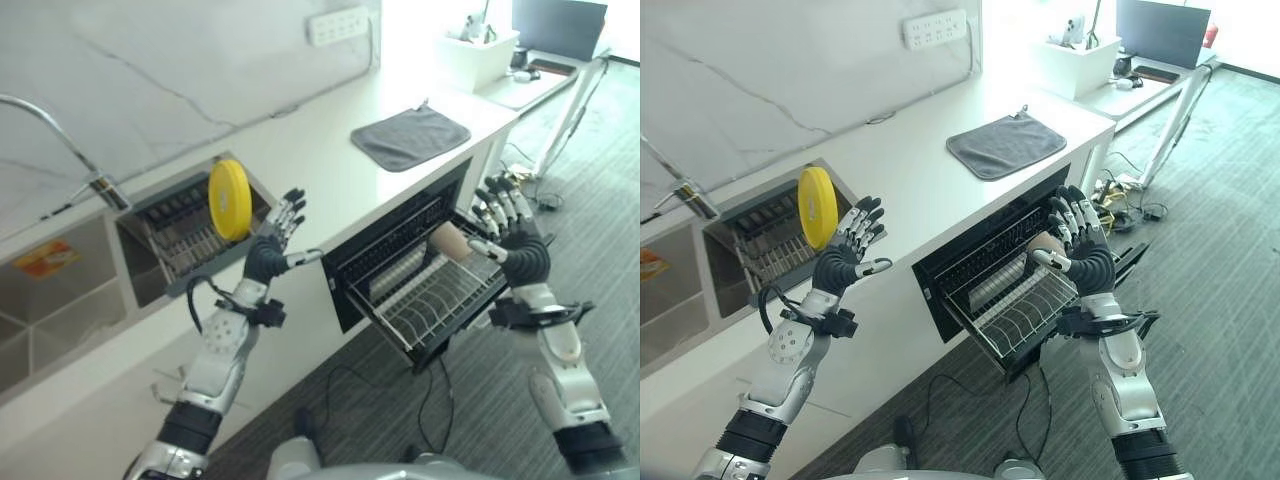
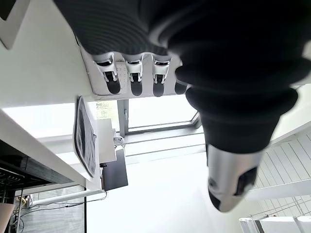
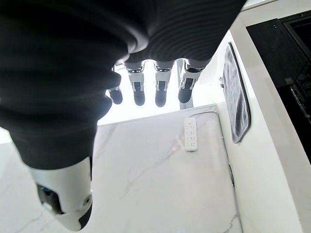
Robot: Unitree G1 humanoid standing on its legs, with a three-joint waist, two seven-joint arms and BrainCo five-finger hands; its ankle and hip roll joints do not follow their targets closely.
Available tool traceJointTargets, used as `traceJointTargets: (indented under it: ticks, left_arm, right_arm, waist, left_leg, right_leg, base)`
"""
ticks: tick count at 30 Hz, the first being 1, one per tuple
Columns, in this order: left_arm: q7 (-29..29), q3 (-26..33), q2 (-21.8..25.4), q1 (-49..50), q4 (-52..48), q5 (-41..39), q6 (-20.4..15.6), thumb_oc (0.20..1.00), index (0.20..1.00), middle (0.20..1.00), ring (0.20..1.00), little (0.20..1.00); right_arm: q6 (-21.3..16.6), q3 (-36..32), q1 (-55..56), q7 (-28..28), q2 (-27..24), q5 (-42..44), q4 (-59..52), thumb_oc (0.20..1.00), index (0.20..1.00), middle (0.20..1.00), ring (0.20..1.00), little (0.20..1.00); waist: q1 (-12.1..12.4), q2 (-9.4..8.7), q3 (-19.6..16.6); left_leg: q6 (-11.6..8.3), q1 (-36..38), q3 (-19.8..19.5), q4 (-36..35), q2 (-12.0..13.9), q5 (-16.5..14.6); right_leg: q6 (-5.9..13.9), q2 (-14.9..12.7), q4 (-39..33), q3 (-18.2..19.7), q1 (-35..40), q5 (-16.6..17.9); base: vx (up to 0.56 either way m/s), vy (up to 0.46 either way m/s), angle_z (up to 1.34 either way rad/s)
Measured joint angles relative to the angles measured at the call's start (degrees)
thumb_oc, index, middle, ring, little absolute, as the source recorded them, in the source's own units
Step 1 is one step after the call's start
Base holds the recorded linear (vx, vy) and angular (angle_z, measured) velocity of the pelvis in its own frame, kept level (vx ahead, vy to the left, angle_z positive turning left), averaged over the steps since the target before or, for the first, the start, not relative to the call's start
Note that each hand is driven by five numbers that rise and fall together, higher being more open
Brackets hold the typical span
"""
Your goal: Place the dishes in the dishwasher.
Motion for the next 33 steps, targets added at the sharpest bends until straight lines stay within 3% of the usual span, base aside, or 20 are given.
traceJointTargets:
  ticks: [2,4,6,10,16,22,29,33]
  left_arm:
    - [-0.02,0.1,0.36,0.56,-0.24,0.0,0.03,1.0,1.0,1.0,1.0,1.0]
    - [-0.01,0.32,1.73,0.6,-0.55,0.0,0.01,1.0,1.0,1.0,1.0,1.0]
    - [-0.01,0.22,1.74,1.61,-2.27,0.03,-0.17,1.0,1.0,1.0,1.0,1.0]
    - [0.66,0.07,1.65,2.36,-2.61,0.07,-1.08,1.0,1.0,1.0,1.0,1.0]
    - [4.86,2.49,1.55,2.56,-4.06,1.8,-3.86,1.0,1.0,1.0,1.0,1.0]
    - [9.45,7.02,1.19,3.15,-6.47,2.24,-7.73,1.0,1.0,1.0,1.0,1.0]
    - [6.4,6.74,1.68,0.8,-6.9,2.24,-7.77,1.0,1.0,1.0,1.0,1.0]
    - [5.65,6.13,3.57,-1.2,-6.85,2.26,-7.68,1.0,1.0,1.0,1.0,1.0]
  right_arm:
    - [0.34,0.08,-0.29,0.93,0.25,-0.08,-0.28,1.0,1.0,1.0,1.0,1.0]
    - [2.95,1.62,-2.48,1.68,0.31,-1.32,-0.4,1.0,1.0,1.0,1.0,1.0]
    - [3.89,2.85,-4.83,1.81,0.56,-2.18,-0.38,1.0,1.0,1.0,1.0,1.0]
    - [4.02,3.91,-6.89,1.67,0.55,-2.29,-0.36,1.0,1.0,1.0,1.0,1.0]
    - [6.06,4.74,-9.12,1.49,1.5,-3.46,-0.38,1.0,1.0,1.0,1.0,1.0]
    - [8.55,6.45,-14.6,-2.14,1.65,-4.42,0.54,1.0,1.0,1.0,1.0,1.0]
    - [13.84,6.37,-23.78,-2.32,4.88,-1.05,11.73,1.0,1.0,1.0,1.0,1.0]
    - [13.9,5.74,-26.4,-5.24,4.73,0.45,17.31,1.0,1.0,1.0,1.0,1.0]
  waist:
    - [1.18,-1.59,-0.32]
    - [4.53,-2.47,-0.37]
    - [6.28,-2.64,-0.32]
    - [6.61,-2.98,-0.22]
    - [8.05,-5.02,-0.21]
    - [12.46,-5.98,0.08]
    - [15.16,-6.81,0.6]
    - [16.17,-7.29,1.65]
  left_leg:
    - [1.08,0.32,-1.21,-0.71,-3.31,-0.74]
    - [1.64,0.01,-2.3,-0.79,-5.0,-1.11]
    - [1.64,0.12,-2.83,-1.19,-4.75,-1.14]
    - [1.14,0.33,-3.0,-1.58,-4.15,-0.88]
    - [0.8,-1.09,-4.5,-1.6,-4.76,-0.61]
    - [1.01,-1.94,-6.96,-1.57,-5.91,-0.41]
    - [1.06,-2.94,-9.77,-1.57,-6.94,-0.41]
    - [1.16,-3.13,-10.35,-1.56,-6.96,-0.34]
  right_leg:
    - [0.48,-3.06,1.26,-0.22,-0.34,0.23]
    - [2.38,-4.42,0.17,-0.32,0.67,0.64]
    - [2.7,-3.99,-1.06,-0.67,1.72,0.83]
    - [2.68,-3.27,-1.67,-1.72,2.59,0.89]
    - [2.62,-2.89,-2.64,-2.12,2.46,0.9]
    - [2.64,-3.5,-2.56,-4.97,3.18,0.89]
    - [2.64,-3.48,-2.64,-6.66,3.87,0.41]
    - [2.61,-3.62,-2.69,-6.67,4.08,0.37]
  base:
    - [0.08,0.02,0.48]
    - [0.06,0.013,0.46]
    - [0.04,0.007,0.23]
    - [0.03,0.015,0.03]
    - [0.0,0.013,0.11]
    - [0.04,0.017,0.24]
    - [0.09,0.023,0.23]
    - [0.14,-0.012,0.08]
